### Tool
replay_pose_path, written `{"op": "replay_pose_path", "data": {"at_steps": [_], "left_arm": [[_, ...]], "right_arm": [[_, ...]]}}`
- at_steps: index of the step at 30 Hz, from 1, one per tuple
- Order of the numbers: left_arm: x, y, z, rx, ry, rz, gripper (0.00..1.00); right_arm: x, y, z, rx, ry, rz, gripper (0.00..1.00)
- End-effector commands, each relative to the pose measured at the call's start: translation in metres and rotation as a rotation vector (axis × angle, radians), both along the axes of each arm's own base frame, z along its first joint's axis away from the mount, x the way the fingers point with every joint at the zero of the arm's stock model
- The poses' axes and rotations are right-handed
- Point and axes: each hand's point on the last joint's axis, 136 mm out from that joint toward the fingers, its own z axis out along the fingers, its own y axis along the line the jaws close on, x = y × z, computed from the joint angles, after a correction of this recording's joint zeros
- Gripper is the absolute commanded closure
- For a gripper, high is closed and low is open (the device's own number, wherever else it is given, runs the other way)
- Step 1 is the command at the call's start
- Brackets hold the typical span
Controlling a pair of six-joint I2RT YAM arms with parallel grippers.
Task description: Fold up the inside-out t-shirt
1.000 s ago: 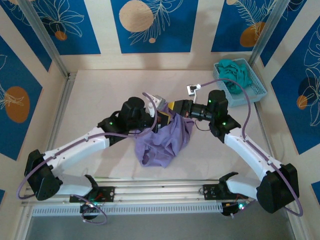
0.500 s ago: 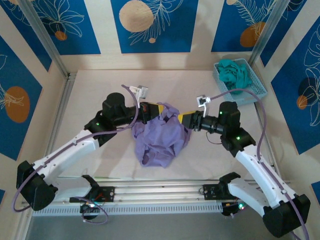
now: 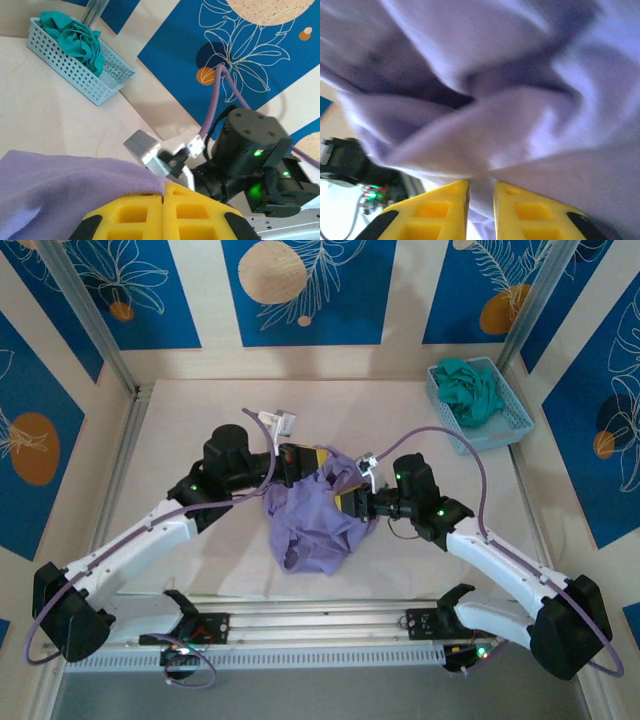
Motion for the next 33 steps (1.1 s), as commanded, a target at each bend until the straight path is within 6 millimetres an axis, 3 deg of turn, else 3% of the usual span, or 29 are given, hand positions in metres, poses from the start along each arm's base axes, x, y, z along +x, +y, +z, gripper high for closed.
{"op": "replay_pose_path", "data": {"at_steps": [1,5,11,20,27,30,33], "left_arm": [[-0.006,0.005,0.040,-0.096,-0.054,-0.026,1.00],[-0.006,0.006,0.038,-0.094,-0.048,-0.024,1.00],[-0.005,0.005,0.033,-0.090,-0.038,-0.024,1.00],[-0.006,0.003,0.033,-0.094,-0.036,-0.038,1.00],[-0.005,0.002,0.029,-0.089,-0.031,-0.041,1.00],[-0.004,0.001,0.028,-0.086,-0.032,-0.041,1.00],[-0.002,0.001,0.025,-0.077,-0.031,-0.034,1.00]], "right_arm": [[0.008,-0.011,-0.006,-0.055,-0.033,-0.065,0.86],[-0.001,-0.009,0.026,0.024,-0.152,-0.018,0.85],[0.000,-0.007,0.069,0.124,-0.262,-0.025,0.65],[0.033,0.008,0.073,0.090,-0.264,-0.054,0.59],[0.041,0.013,0.082,0.103,-0.280,-0.054,0.63],[0.041,0.017,0.086,0.118,-0.281,-0.039,0.70],[0.039,0.019,0.093,0.138,-0.284,-0.020,0.86]]}}
